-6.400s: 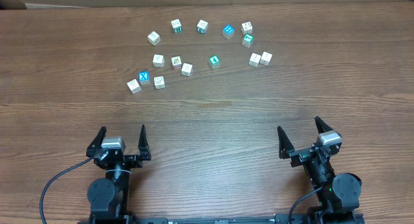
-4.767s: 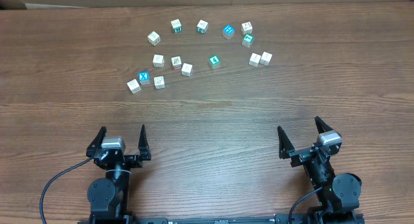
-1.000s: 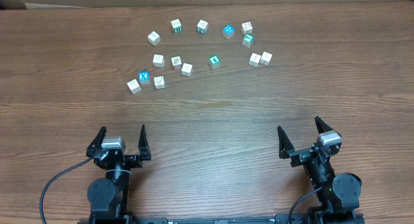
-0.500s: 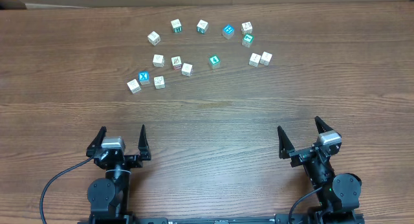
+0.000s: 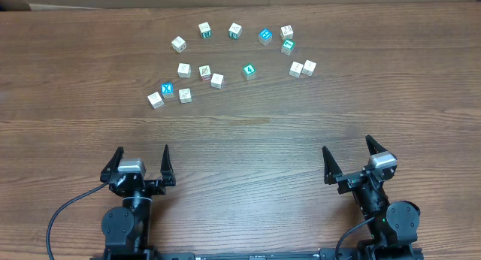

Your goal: Form a horizontal line

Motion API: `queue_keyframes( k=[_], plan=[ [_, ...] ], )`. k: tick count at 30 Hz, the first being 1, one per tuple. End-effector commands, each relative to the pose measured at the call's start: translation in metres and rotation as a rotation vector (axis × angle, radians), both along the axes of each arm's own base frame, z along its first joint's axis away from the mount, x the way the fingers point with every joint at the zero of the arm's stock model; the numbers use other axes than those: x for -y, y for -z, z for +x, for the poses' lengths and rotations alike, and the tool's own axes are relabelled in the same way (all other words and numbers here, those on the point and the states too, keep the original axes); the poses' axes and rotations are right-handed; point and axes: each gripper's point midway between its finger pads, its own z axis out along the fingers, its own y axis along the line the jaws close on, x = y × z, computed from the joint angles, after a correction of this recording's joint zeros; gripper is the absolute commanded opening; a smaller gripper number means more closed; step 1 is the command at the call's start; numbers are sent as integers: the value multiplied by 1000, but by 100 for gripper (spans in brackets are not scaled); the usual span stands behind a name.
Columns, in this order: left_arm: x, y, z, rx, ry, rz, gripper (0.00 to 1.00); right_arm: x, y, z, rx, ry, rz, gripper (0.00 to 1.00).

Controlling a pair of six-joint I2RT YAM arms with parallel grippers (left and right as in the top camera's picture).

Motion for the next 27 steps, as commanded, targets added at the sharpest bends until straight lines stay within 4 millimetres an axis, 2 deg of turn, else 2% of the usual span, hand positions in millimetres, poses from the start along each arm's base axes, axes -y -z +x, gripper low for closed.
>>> queue_keyframes(
  k=[1, 27],
  plan=[
    [1, -1, 0, 9, 2, 19, 99, 0, 1, 0, 9, 1, -8, 100],
    [1, -1, 0, 10, 2, 19, 99, 1, -5, 0, 32, 10, -6, 100]
  ],
)
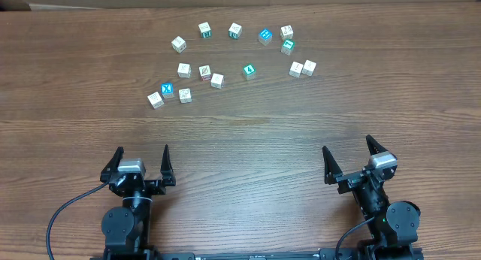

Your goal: Form a horizontal line

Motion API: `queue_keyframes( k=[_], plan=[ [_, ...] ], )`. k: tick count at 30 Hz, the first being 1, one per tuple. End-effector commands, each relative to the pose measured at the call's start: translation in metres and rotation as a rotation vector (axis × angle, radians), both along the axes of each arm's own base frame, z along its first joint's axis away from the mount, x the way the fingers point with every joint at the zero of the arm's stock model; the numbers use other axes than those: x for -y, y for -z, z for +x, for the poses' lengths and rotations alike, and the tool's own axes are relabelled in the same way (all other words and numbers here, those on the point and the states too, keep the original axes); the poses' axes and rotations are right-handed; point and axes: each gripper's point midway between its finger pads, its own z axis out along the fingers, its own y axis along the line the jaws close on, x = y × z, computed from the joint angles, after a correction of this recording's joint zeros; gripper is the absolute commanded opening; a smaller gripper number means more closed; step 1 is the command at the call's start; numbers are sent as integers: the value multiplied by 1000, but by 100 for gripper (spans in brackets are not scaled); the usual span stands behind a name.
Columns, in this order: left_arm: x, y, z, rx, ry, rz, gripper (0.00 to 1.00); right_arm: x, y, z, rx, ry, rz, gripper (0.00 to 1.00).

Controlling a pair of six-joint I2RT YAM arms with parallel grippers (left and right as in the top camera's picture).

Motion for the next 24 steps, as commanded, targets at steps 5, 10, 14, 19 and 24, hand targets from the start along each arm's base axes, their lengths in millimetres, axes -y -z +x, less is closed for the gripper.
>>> queue_keyframes(
  k=[5, 10, 14, 19, 24],
  plan=[
    [1, -1, 0, 9, 2, 19, 100, -5, -10, -2, 31, -28, 72, 100],
    [1, -1, 0, 9, 2, 19, 100, -6, -31, -7, 25, -42, 157, 100],
    [1, -1, 0, 9, 2, 19, 100, -5, -59, -17, 35, -42, 157, 100],
    [1, -1, 0, 9, 2, 19, 100, -4, -96, -26, 33, -42, 157, 100],
    [1, -1, 0, 9, 2, 19, 99, -6, -131, -26, -18, -47, 152, 100]
  ],
)
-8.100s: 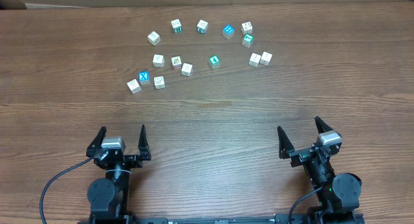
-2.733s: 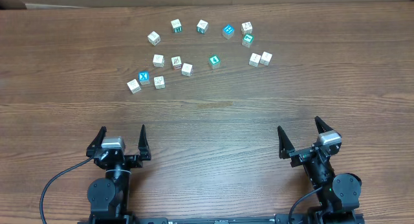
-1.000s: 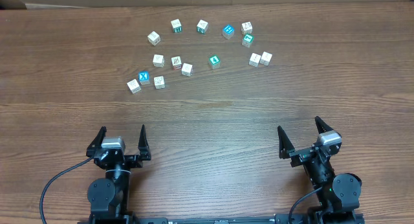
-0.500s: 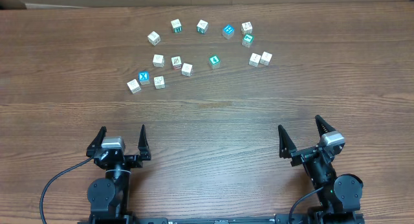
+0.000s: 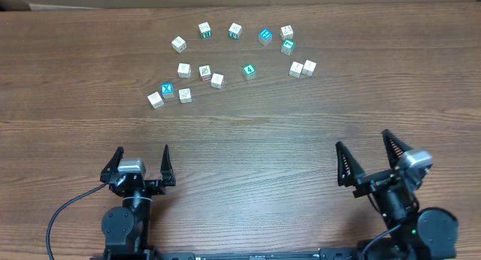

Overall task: Form a horizontal line
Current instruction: 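Lift the right gripper and swing it toward the block arc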

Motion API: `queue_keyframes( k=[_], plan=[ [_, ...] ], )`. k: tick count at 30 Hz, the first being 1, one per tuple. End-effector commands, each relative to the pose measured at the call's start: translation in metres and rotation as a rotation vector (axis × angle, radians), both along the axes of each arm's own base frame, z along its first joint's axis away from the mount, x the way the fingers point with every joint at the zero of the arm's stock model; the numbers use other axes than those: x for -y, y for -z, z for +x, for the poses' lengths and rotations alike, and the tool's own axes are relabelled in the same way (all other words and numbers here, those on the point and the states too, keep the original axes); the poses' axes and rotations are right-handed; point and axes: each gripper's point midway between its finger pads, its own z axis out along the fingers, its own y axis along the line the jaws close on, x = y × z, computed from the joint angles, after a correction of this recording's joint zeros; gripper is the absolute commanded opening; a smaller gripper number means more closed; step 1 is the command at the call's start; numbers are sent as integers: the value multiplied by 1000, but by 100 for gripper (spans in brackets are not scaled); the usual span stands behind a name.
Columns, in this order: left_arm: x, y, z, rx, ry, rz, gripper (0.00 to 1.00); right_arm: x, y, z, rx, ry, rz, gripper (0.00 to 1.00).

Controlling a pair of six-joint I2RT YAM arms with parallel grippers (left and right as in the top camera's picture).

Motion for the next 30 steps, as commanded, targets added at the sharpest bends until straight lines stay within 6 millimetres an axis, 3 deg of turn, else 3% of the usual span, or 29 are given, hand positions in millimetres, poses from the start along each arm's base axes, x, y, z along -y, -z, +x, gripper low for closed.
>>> queue_keyframes(
  k=[1, 7, 15, 30],
  plan=[
    [0, -1, 0, 8, 2, 19, 100, -5, -33, -1, -13, -26, 1, 100],
    [0, -1, 0, 8, 2, 19, 99, -16, -66, 8, -109, -92, -7, 100],
    [0, -1, 0, 8, 2, 19, 100, -22, -73, 26, -326, -114, -15, 100],
    [0, -1, 0, 8, 2, 19, 100, -38, -44, 47, -531, -198, -1, 100]
  ],
)
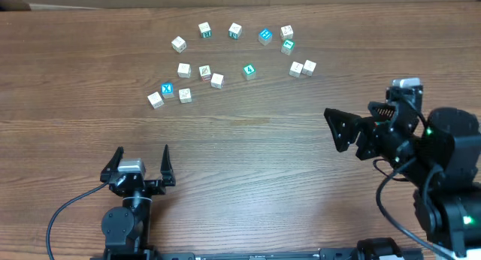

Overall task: Form a horizontal line
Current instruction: 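Lift the right gripper and swing it toward the block arc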

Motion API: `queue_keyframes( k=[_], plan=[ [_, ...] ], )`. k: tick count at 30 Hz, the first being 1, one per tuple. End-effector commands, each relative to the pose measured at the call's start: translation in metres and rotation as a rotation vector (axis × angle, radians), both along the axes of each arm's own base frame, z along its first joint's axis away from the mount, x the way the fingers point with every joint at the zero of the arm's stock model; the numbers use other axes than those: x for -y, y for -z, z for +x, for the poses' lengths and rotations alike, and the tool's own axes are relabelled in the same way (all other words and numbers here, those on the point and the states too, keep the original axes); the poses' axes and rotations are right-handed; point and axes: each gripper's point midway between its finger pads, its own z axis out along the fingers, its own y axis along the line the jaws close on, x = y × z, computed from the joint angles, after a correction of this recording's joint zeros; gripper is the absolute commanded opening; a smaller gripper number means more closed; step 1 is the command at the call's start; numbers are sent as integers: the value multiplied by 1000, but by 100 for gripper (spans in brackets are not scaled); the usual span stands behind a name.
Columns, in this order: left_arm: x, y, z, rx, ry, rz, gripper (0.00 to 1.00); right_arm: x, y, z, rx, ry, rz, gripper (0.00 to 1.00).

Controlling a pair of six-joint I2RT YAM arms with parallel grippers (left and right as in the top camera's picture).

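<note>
Several small letter cubes lie scattered in a loose arc at the far middle of the wooden table (90,140). Among them are a blue X cube (167,89), a teal cube (249,71), a blue cube (264,36) and a touching white pair (303,68). My left gripper (141,152) sits open near the front edge, fingers pointing at the cubes, nothing between them. My right gripper (350,116) is lifted over the right side, open and empty. It points left and away, short of the white pair.
A pale board or wall runs along the table's far edge. The left arm's black cable (60,215) loops at the front left. The right arm's bulky body (443,162) fills the right side of the overhead view.
The right arm has risen from the front edge and now stands higher and farther forward, its open gripper turned to the left. The left arm and all cubes are where they were.
Both arms first rested open at the front edge, with the cubes scattered at the far side. Then the right arm had shifted slightly right. Now it is raised over the right part of the table. No cube has moved.
</note>
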Motion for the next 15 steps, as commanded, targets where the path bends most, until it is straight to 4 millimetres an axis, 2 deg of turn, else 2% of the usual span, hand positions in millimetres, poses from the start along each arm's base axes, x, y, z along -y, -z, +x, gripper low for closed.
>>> queue_keyframes(
  k=[1, 15],
  plan=[
    [1, -1, 0, 8, 2, 19, 99, -9, -7, 2, 0, -49, 25, 100],
    [1, -1, 0, 9, 2, 19, 100, -28, 27, 24, -186, -133, 74, 100]
  ],
)
